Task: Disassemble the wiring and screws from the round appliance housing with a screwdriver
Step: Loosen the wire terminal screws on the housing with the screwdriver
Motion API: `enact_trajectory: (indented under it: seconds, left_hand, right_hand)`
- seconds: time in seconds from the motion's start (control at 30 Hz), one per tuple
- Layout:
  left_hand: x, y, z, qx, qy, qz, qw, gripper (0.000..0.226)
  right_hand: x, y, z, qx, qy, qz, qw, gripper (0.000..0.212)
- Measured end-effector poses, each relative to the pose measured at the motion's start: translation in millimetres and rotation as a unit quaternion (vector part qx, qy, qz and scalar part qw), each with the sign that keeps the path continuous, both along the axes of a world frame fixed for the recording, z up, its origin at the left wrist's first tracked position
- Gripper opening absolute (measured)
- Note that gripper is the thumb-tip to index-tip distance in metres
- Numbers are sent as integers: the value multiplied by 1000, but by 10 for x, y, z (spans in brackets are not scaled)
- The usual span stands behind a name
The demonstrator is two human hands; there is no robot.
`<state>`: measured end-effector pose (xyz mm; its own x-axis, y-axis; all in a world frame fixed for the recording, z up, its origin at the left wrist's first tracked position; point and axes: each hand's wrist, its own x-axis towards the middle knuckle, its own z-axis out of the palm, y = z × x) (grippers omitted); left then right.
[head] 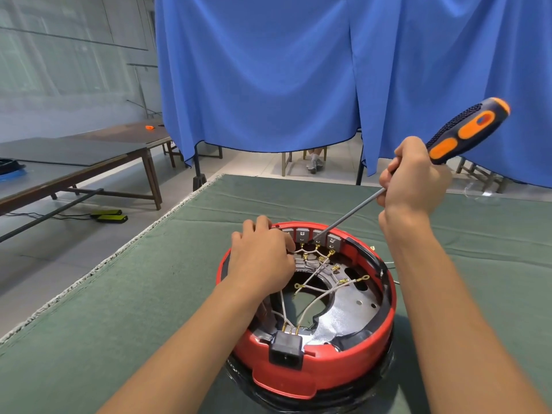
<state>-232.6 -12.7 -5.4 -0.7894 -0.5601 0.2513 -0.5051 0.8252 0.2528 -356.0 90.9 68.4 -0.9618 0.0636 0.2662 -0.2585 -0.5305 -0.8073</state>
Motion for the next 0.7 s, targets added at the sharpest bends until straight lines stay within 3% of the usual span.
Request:
enact_trajectory:
  seconds: [0.3,0.7]
  left_hand:
    - [-14,-24,-10,8,16,2,1000,24]
    - [-5,-25,8,45,47,81,995,32]
  right_hand:
    - [30,-48,-46,8,21,16,1000,29]
    - [207,-196,-131,-2,60,57,997,24]
